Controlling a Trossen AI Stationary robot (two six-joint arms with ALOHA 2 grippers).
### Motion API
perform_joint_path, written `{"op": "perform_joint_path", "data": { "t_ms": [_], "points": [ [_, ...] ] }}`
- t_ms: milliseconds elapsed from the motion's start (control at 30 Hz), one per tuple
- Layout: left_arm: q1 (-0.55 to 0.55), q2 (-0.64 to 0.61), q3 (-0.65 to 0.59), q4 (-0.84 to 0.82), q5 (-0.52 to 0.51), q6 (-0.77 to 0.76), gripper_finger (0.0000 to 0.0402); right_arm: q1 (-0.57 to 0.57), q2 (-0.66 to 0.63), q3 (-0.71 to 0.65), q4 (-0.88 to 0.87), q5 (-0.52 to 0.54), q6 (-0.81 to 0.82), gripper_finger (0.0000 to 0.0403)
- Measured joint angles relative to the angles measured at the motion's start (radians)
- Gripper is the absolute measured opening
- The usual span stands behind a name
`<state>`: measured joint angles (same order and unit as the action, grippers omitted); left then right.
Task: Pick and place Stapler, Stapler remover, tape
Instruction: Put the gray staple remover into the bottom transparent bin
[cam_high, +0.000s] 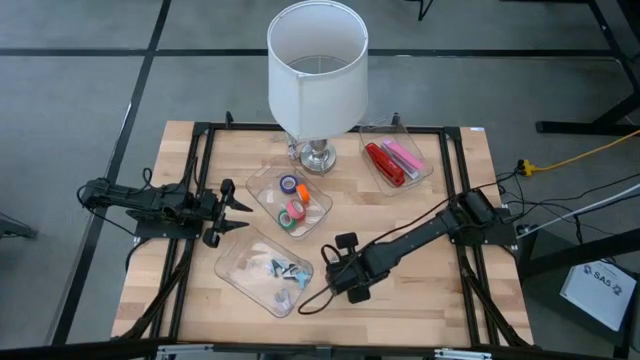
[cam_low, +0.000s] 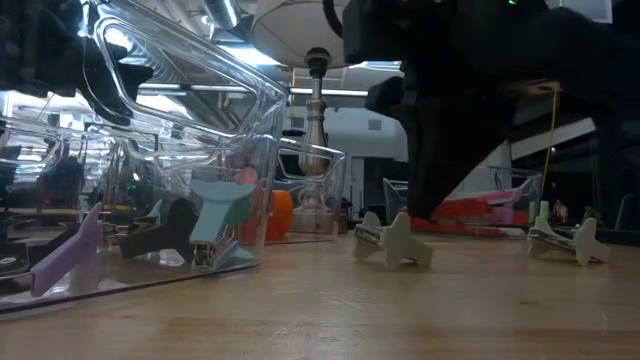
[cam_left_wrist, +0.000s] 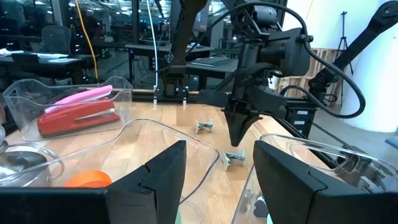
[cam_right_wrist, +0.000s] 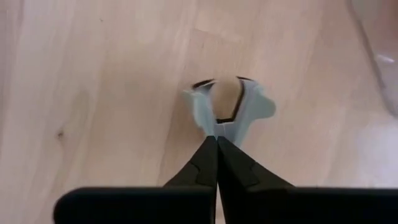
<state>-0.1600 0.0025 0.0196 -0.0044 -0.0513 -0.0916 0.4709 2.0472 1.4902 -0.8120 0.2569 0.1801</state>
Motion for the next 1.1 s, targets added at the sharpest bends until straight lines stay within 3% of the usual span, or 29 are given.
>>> {"op": "perform_joint_path", "data": {
  "t_ms": [267,667,967,1100],
  "points": [
    [0.000,0.000,0.000,0.000,0.000,0.000,0.0185,0.000,0.000,0.000,0.013,-0.059,-0.002,0.0037],
    [0.000,0.000,0.000,0.000,0.000,0.000,0.0185,0.002,0.000,0.000,0.072,-0.051,-0.004,0.0135],
    [0.000,0.000,0.000,0.000,0.000,0.000,0.0185,0.001,0.005,-0.030,0.155,-0.048,-0.004,0.0139],
    [0.000,0.000,0.000,0.000,0.000,0.000,0.0185,0.001,0.005,-0.045,0.157,-0.047,-0.002,0.0120]
  ]
}}
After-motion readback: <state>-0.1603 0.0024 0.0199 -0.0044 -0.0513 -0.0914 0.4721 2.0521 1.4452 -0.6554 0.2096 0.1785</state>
